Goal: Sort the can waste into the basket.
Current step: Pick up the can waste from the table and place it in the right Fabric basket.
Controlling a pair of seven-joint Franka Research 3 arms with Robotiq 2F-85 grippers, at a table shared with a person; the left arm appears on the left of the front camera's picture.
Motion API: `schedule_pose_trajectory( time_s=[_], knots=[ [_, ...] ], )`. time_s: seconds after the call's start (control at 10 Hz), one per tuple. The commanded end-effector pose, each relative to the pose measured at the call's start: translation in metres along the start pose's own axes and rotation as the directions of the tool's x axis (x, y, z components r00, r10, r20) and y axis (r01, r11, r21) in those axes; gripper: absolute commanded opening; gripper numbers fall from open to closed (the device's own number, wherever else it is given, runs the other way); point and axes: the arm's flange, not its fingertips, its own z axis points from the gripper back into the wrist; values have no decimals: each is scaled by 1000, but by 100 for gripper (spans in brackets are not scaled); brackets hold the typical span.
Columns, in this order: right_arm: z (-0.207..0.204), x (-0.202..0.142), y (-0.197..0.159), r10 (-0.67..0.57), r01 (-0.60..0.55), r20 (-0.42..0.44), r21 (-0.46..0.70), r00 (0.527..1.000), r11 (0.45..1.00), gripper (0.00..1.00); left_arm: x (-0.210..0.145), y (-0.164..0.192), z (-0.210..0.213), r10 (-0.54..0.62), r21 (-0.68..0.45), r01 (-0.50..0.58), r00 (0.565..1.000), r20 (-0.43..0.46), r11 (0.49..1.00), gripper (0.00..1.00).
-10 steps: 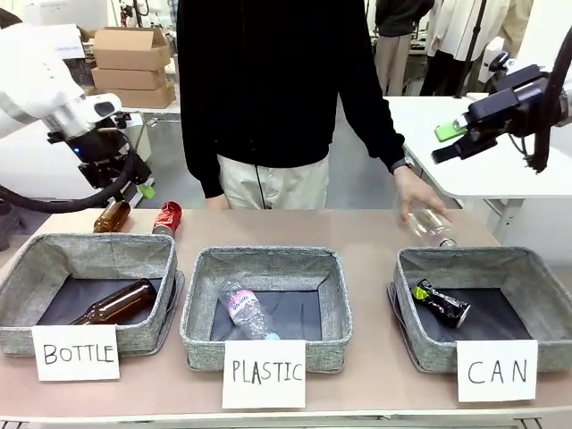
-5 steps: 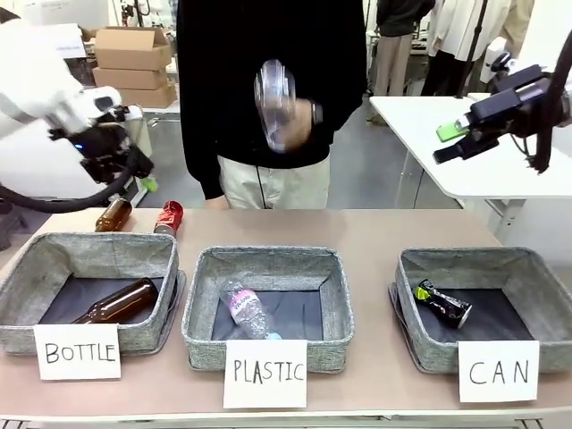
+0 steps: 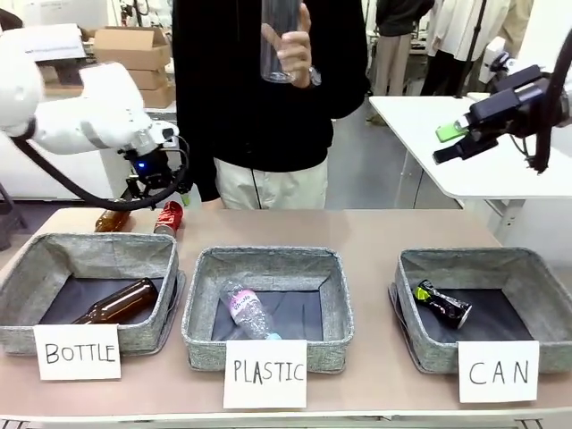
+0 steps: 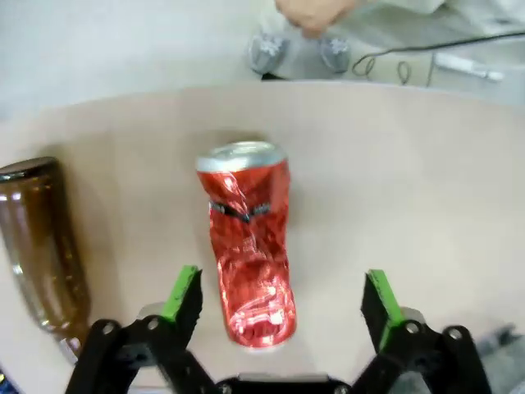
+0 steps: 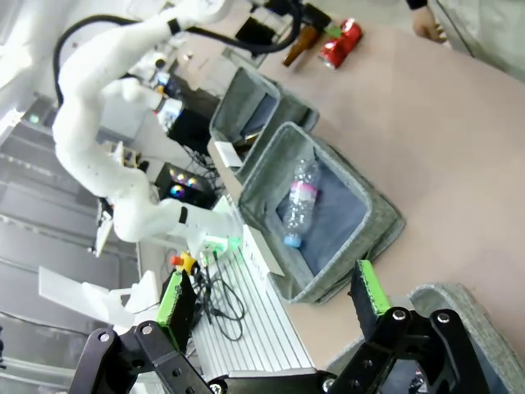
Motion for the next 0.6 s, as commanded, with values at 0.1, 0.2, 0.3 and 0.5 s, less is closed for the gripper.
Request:
schedule_pose_trajectory(
  time_s=[0.1,0.2,0.3,0.5],
  knots=[
    [-1,0,3,-17,17,5,-15,1000,1000,99,22,3,-12,87,55,-84,994,-62,995,100],
    [-1,0,3,-17,17,5,-15,1000,1000,99,22,7,-20,104,73,-98,992,-74,992,100],
    [-1,0,3,-17,17,5,-15,1000,1000,99,22,11,-27,117,84,-110,990,-81,990,100],
    [-1,0,3,-17,17,5,-15,1000,1000,99,23,13,-33,111,89,-102,988,-103,991,100]
  ],
)
